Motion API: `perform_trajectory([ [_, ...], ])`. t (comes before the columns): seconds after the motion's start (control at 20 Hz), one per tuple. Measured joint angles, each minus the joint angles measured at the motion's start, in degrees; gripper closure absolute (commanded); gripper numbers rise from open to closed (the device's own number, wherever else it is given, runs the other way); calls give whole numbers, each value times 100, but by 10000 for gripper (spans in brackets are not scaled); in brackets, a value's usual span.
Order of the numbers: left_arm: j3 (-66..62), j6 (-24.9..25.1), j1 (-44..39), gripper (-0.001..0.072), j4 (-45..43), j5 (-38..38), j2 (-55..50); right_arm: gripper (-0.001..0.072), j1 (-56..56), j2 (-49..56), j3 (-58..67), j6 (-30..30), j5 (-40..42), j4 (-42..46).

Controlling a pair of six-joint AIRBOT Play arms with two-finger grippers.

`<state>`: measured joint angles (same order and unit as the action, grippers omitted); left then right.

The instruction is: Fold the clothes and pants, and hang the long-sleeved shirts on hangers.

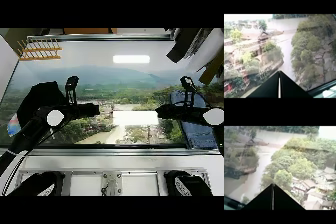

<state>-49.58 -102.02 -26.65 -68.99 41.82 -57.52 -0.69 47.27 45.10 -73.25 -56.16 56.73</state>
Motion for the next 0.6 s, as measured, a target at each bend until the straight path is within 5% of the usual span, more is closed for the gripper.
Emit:
perform_trajectory([
  [0.4, 0, 0, 0, 681, 0, 0, 0, 679, 0, 0, 0, 0, 0, 0],
  [0.45, 0, 0, 0, 590, 2, 0, 0, 679, 0, 0, 0, -2, 0, 0],
  [0.5, 0, 2, 11, 139, -15, -9, 2, 679, 0, 0, 0, -2, 0, 0],
  [0.55, -22, 11, 50, 8, -74, -20, 7, 679, 0, 0, 0, 0, 0, 2],
  [0.6, -81, 33, 133, 17, -223, -35, 13, 679, 0, 0, 0, 0, 0, 0],
])
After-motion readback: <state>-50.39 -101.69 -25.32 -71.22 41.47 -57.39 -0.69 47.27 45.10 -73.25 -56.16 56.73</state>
